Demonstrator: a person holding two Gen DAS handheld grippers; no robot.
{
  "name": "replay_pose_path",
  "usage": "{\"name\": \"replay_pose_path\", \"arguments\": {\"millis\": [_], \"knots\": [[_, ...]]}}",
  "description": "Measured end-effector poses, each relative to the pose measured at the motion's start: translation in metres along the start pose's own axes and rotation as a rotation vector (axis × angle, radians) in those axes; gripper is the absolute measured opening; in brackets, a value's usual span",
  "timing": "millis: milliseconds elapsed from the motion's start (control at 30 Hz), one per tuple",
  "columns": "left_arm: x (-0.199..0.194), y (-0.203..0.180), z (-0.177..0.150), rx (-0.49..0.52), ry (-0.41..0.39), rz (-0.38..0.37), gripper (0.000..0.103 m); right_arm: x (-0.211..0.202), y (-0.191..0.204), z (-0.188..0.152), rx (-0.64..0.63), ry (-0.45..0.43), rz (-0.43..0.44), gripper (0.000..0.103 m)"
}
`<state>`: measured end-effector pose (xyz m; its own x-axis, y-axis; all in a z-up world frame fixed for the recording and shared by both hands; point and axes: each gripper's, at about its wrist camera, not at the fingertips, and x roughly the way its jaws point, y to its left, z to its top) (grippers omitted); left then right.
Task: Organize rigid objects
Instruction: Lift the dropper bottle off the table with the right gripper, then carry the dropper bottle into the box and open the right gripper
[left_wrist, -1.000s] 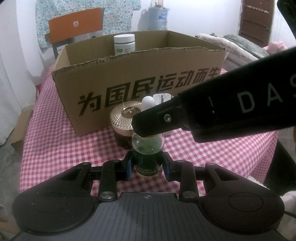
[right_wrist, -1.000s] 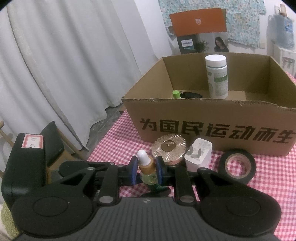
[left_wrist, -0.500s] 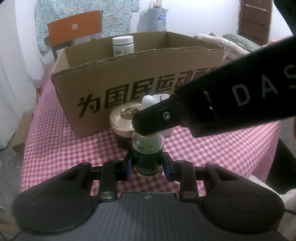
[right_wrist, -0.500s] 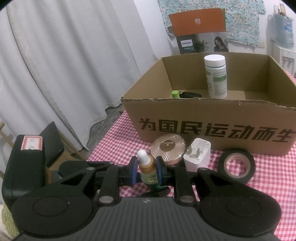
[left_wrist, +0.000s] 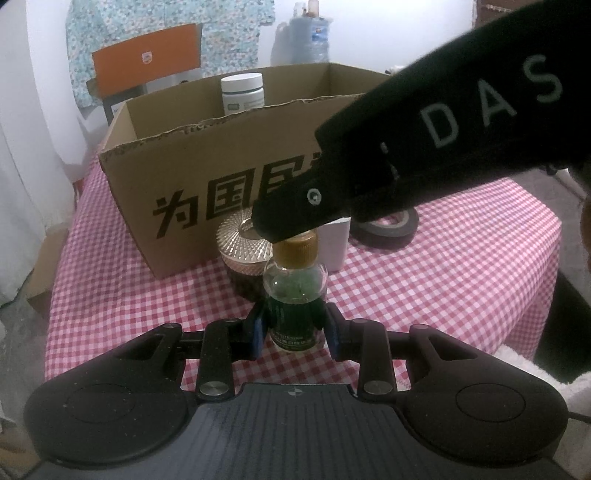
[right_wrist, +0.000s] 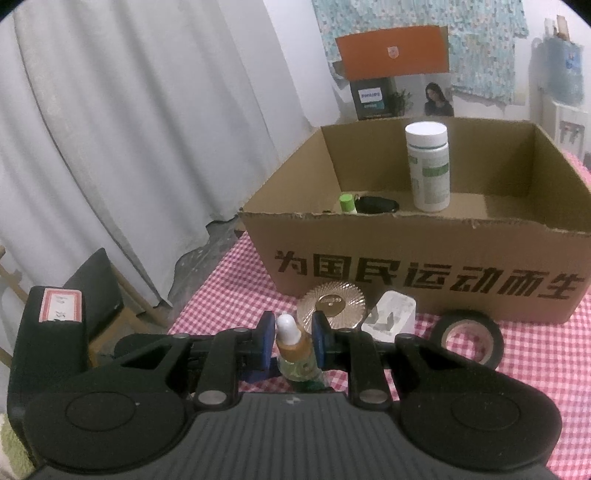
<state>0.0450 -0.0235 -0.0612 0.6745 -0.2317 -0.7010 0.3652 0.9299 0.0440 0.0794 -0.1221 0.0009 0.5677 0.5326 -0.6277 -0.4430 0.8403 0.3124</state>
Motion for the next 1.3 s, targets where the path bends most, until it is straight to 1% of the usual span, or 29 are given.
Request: {"name": "replay_pose_path", "arguments": {"millis": [100, 167, 500, 633, 767, 900, 1033, 1167, 1300], "knots": [[0.0, 0.0, 0.0, 0.001, -0.002, 0.001, 0.031, 0.0, 0.001, 0.0, -0.012, -0.003, -0.005, 0.023], [-0.002, 0.0, 0.0, 0.002, -0.007, 0.005, 0.031, -0.001, 0.001, -0.001, -0.018, -0.005, -0.004, 0.02], [-0.012, -0.002, 0.003, 0.006, -0.024, 0.012, 0.031, -0.008, 0.006, 0.0, -0.043, -0.03, 0.0, 0.019], [-0.023, -0.003, 0.006, 0.005, -0.042, 0.014, 0.031, -0.016, 0.009, 0.002, -0.052, -0.044, 0.008, 0.019], [-0.037, -0.003, 0.017, 0.006, -0.068, 0.018, 0.031, -0.028, 0.014, 0.008, -0.073, -0.077, 0.021, 0.019], [-0.055, -0.002, 0.035, 0.031, -0.113, 0.032, 0.031, -0.045, 0.021, 0.022, -0.108, -0.123, 0.037, 0.019], [-0.066, 0.003, 0.063, 0.048, -0.15, 0.016, 0.031, -0.062, 0.022, 0.045, -0.14, -0.174, 0.056, 0.019], [-0.065, 0.008, 0.098, 0.061, -0.164, -0.025, 0.031, -0.073, 0.016, 0.071, -0.165, -0.209, 0.059, 0.019], [-0.047, 0.009, 0.135, 0.081, -0.163, -0.057, 0.031, -0.079, 0.0, 0.101, -0.179, -0.231, 0.04, 0.019]]}}
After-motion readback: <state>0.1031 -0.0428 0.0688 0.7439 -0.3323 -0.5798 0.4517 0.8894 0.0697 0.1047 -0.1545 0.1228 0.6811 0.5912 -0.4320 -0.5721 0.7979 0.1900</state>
